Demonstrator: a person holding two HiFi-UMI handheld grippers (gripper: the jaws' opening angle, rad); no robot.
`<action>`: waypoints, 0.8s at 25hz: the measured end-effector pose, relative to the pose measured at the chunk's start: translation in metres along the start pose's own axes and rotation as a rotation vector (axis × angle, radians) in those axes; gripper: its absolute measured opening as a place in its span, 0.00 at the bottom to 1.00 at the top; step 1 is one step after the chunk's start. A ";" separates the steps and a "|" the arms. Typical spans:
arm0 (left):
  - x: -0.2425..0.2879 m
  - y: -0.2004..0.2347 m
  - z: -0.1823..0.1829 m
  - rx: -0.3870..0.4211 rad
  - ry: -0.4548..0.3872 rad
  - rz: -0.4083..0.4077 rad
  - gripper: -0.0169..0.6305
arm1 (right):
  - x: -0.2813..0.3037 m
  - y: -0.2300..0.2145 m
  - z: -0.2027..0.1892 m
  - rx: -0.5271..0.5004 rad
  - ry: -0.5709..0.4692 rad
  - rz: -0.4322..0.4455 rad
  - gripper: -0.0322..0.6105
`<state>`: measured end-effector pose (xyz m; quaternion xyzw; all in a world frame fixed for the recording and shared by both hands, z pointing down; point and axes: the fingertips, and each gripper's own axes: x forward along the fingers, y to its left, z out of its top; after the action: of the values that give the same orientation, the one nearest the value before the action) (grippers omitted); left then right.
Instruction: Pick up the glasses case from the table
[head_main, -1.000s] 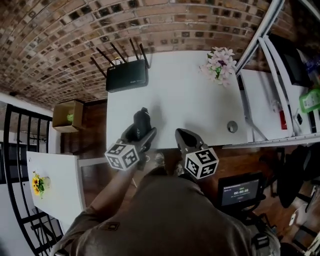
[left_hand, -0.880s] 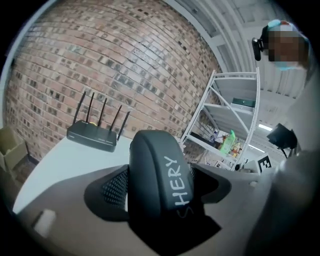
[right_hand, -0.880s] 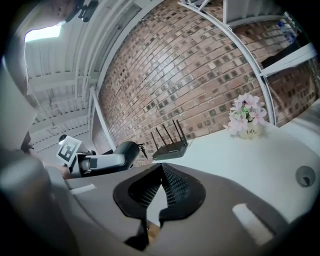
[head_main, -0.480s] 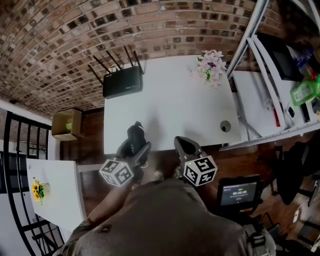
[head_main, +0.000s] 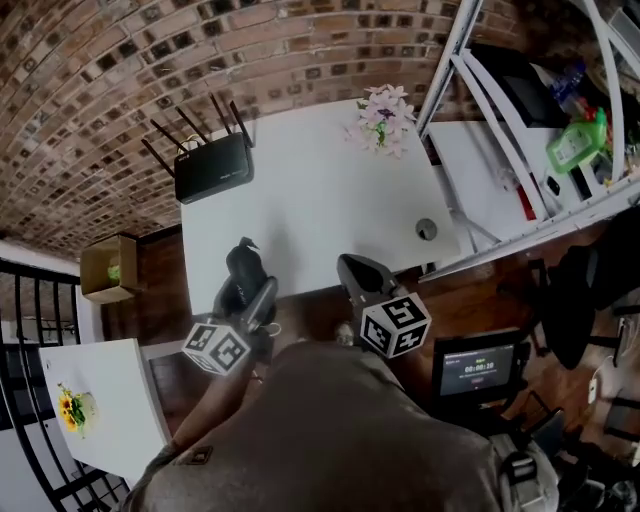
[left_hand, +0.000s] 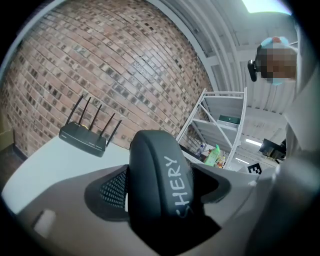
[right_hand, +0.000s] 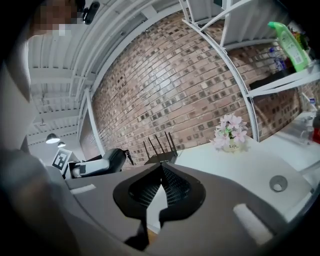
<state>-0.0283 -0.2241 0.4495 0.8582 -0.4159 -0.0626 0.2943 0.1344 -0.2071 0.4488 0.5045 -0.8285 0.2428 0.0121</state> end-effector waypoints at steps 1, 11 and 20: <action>0.000 0.000 -0.001 -0.001 0.001 -0.004 0.62 | -0.001 0.001 -0.002 -0.003 0.003 -0.003 0.07; -0.008 -0.002 -0.006 -0.005 0.011 -0.030 0.62 | 0.000 0.013 -0.008 -0.033 0.020 -0.001 0.06; -0.013 -0.001 -0.007 -0.009 0.018 -0.050 0.62 | 0.003 0.022 -0.009 -0.048 0.022 -0.012 0.06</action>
<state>-0.0333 -0.2108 0.4530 0.8676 -0.3913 -0.0639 0.3002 0.1122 -0.1971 0.4491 0.5063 -0.8309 0.2284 0.0348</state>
